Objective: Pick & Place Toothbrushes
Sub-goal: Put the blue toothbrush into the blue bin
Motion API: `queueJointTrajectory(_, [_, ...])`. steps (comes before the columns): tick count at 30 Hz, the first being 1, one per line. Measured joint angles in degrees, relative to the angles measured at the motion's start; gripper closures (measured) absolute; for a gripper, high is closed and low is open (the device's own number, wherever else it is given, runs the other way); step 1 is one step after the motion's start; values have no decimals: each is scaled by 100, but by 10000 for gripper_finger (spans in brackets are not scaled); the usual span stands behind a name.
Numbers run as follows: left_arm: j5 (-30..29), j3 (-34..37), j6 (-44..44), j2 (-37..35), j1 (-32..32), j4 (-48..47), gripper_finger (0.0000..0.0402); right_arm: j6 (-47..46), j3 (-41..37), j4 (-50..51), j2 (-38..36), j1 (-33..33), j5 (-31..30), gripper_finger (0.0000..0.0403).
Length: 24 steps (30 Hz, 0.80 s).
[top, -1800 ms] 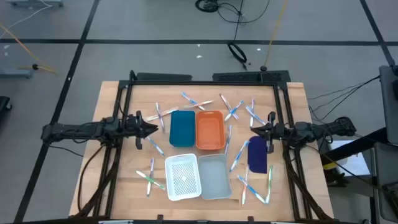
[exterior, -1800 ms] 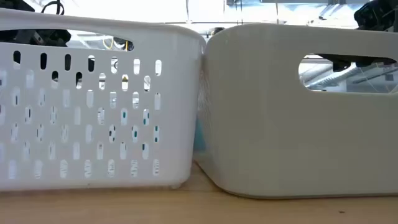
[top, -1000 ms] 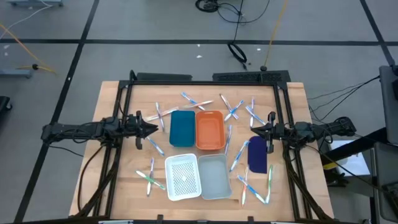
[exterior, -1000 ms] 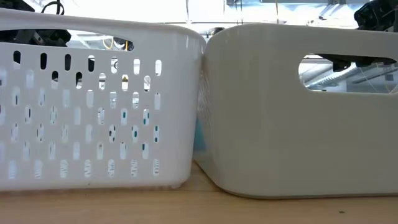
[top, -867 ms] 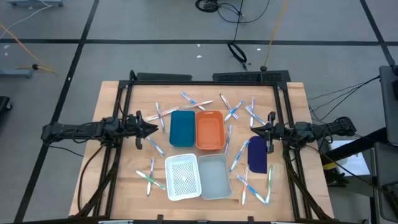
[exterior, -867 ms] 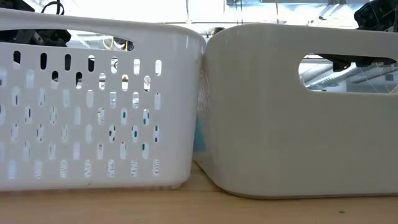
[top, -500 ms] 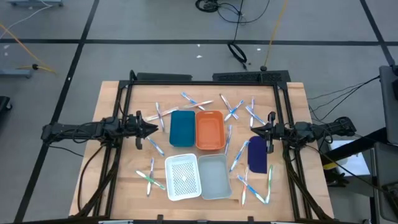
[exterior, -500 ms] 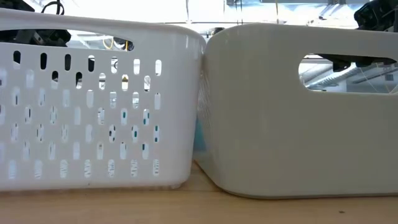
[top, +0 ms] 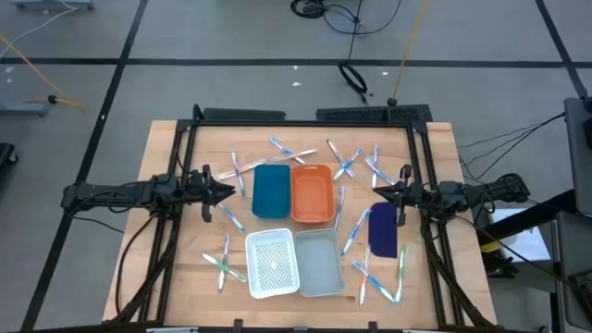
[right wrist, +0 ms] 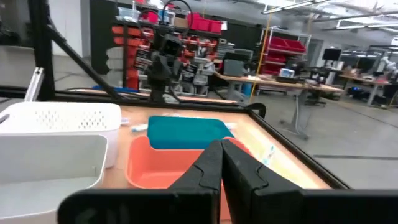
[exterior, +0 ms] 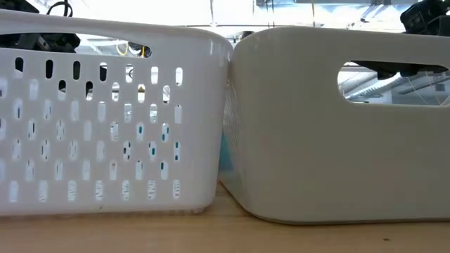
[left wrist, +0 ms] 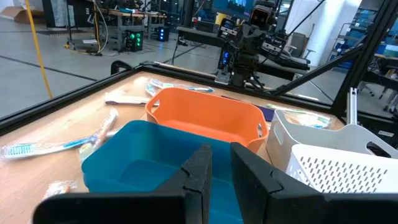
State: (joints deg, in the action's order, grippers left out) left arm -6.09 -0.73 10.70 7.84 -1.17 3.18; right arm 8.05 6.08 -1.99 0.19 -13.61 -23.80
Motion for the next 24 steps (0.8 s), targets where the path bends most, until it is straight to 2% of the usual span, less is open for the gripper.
queueJointTrajectory(4, [0, 0, 0, 1, 1, 0, 346, -46, -1, -56, 0, 0, 1, 403])
queueJointTrajectory(9, [1, 0, 0, 0, 1, 0, 346, -1061, -1, -514, 2, 0, -23, 403])
queueJointTrajectory(14, [-57, 0, -214, 2, 2, 29, 346, -1898, 1, -1597, 7, 4, -865, 403])
queueJointTrajectory(18, [-410, 0, -275, 0, 2, 213, 346, -1223, 1, -2616, 43, 4, -1215, 403])
queueJointTrajectory(22, [-1125, 0, -281, 2, 2, 574, 346, -397, 1, -3599, 105, 4, -962, 403])
queueJointTrajectory(24, [-1315, 0, -294, 2, 0, 804, 346, -267, 57, -3678, 157, 4, -799, 403])
